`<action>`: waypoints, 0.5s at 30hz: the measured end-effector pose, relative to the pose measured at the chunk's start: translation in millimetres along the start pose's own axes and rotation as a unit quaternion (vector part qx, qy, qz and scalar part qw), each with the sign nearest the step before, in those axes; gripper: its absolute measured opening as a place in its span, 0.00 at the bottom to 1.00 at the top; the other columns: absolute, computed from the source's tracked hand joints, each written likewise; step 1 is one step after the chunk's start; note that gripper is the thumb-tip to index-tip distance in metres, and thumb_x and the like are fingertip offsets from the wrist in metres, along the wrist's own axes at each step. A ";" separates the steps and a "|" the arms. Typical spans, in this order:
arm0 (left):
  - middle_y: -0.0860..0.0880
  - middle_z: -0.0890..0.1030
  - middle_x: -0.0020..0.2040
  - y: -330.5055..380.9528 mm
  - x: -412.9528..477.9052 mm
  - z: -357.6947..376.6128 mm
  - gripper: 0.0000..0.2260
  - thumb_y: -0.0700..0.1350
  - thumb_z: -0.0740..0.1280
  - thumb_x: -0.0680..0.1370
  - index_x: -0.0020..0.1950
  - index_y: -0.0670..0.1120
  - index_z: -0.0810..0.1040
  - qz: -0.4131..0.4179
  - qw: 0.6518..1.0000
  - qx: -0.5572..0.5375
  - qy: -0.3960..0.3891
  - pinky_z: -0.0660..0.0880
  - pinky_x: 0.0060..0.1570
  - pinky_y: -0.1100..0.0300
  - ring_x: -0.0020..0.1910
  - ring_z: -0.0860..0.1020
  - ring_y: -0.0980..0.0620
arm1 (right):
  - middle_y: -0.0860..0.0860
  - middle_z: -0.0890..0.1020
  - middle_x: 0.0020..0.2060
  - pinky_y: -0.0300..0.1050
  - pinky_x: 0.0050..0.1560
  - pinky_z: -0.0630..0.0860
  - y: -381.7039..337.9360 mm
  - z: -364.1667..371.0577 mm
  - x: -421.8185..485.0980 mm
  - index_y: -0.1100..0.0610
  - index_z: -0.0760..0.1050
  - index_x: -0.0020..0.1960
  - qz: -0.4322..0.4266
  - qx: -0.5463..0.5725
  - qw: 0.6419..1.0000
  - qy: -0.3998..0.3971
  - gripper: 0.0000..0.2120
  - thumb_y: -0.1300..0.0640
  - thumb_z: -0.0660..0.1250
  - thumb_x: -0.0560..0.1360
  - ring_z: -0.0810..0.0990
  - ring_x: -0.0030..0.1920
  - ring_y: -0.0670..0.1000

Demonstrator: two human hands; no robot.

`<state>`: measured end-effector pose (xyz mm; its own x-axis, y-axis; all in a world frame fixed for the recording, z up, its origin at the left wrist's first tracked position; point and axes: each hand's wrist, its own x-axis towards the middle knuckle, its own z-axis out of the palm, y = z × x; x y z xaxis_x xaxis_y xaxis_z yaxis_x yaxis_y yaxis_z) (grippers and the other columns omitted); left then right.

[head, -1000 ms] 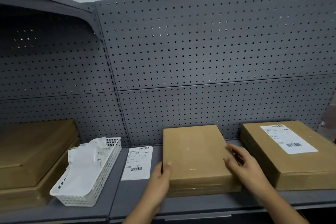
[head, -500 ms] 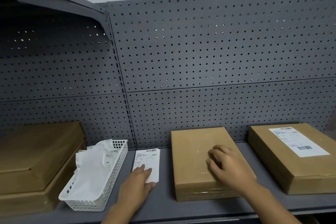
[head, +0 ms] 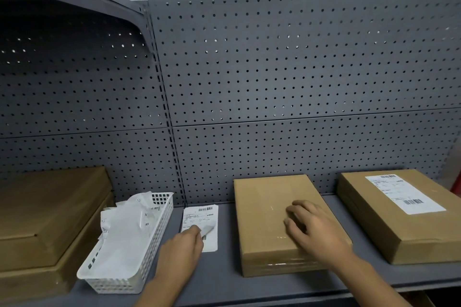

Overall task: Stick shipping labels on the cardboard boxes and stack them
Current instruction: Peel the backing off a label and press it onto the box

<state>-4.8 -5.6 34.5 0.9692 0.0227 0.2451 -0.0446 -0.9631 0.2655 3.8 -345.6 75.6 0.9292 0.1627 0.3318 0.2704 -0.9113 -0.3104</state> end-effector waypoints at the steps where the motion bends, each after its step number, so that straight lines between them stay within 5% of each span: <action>1: 0.50 0.85 0.43 0.1 0.6 -0.8 0.09 0.53 0.59 0.83 0.50 0.50 0.75 -0.005 1.000 -0.004 0.005 0.68 0.36 0.52 0.45 0.83 0.43 | 0.43 0.75 0.67 0.43 0.65 0.70 -0.2 0.1 0.1 0.47 0.76 0.68 0.000 0.000 1.000 0.000 0.20 0.40 0.59 0.82 0.72 0.67 0.46; 9: 0.58 0.85 0.44 -3.7 4.6 -6.6 0.08 0.57 0.66 0.81 0.51 0.56 0.82 -0.023 0.996 -0.086 -0.023 0.79 0.45 0.56 0.47 0.83 0.53 | 0.42 0.75 0.67 0.43 0.65 0.71 -2.9 -3.1 -0.4 0.46 0.76 0.68 0.007 -0.007 1.000 -0.010 0.25 0.35 0.52 0.80 0.73 0.67 0.46; 15: 0.59 0.86 0.43 21.4 15.9 -37.5 0.05 0.50 0.69 0.81 0.47 0.53 0.84 -0.036 0.976 -0.173 0.128 0.81 0.42 0.56 0.43 0.84 0.57 | 0.41 0.76 0.64 0.44 0.65 0.73 -0.3 -8.4 3.0 0.48 0.79 0.64 0.018 0.074 0.997 -0.021 0.15 0.45 0.65 0.81 0.74 0.65 0.45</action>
<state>0.6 -15.8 79.1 0.8829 0.1956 0.4268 -0.1008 -0.8089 0.5793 4.4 -347.9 84.2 0.9481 0.1493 0.2806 0.2676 -0.8513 -0.4513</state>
